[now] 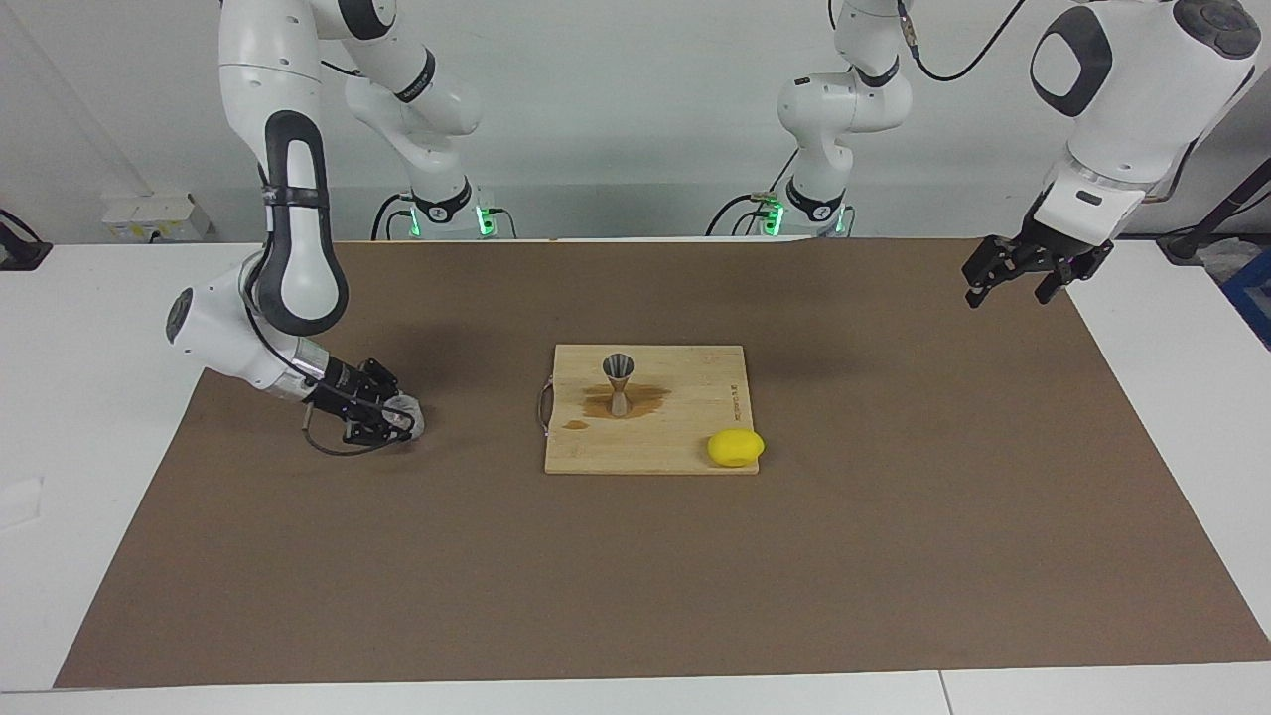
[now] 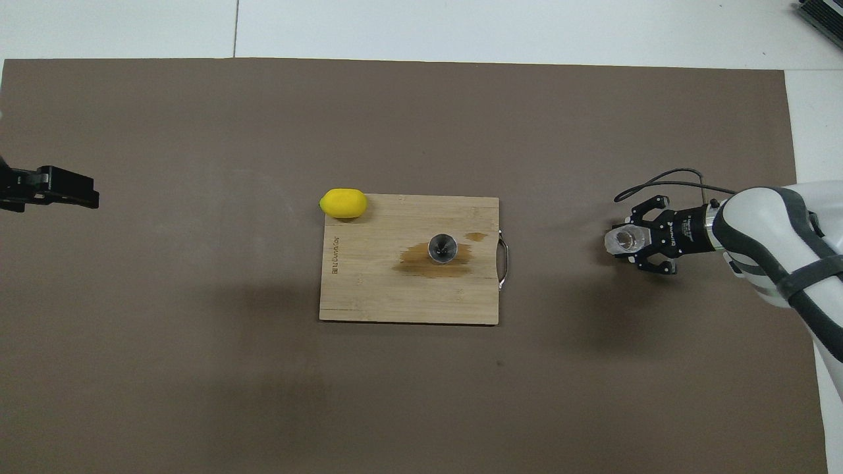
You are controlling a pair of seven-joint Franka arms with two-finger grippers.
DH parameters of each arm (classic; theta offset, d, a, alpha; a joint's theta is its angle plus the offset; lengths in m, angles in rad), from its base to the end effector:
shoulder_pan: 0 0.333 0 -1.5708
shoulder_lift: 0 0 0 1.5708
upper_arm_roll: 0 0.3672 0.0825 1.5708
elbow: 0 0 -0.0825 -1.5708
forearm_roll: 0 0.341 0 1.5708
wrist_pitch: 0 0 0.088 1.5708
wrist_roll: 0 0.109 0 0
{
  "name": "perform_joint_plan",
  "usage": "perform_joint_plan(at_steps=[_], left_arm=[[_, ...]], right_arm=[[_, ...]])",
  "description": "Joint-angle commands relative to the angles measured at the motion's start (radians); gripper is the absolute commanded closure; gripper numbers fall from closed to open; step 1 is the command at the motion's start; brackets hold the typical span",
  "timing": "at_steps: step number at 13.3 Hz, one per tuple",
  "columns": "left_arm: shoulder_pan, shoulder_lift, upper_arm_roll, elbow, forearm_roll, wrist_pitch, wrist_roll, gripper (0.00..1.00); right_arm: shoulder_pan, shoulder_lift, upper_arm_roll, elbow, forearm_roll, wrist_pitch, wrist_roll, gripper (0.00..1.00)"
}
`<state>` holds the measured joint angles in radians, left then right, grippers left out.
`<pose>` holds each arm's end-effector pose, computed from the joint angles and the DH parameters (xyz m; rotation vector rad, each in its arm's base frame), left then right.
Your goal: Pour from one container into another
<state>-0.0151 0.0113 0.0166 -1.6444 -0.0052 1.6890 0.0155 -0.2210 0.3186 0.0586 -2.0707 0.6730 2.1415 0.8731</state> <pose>0.5250 0.0002 0.6465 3.1364 -0.0211 0.0523 0.5492 -0.0639 0.3434 -1.9707 1.8013 0.5629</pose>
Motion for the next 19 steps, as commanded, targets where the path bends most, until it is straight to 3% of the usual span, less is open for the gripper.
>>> perform_joint_plan(at_steps=[1,8,15,19], left_arm=[[-0.005,-0.02,0.005,-0.02,-0.01,-0.005,-0.012,0.0],[-0.006,-0.02,0.005,-0.021,-0.01,-0.003,-0.014,0.0],[-0.008,-0.025,0.005,-0.031,-0.01,0.011,-0.017,0.0],[-0.008,-0.025,0.005,-0.032,-0.01,0.011,-0.022,0.0]], right_arm=[[-0.008,-0.039,0.009,-0.014,0.03,-0.012,-0.037,0.02],[-0.008,-0.185,0.004,-0.011,-0.059,-0.1,-0.034,0.01],[0.153,-0.28,0.009,-0.009,-0.456,-0.158,-0.231,0.01],[0.247,-0.328,0.01,0.001,-0.565,-0.199,-0.397,0.01]])
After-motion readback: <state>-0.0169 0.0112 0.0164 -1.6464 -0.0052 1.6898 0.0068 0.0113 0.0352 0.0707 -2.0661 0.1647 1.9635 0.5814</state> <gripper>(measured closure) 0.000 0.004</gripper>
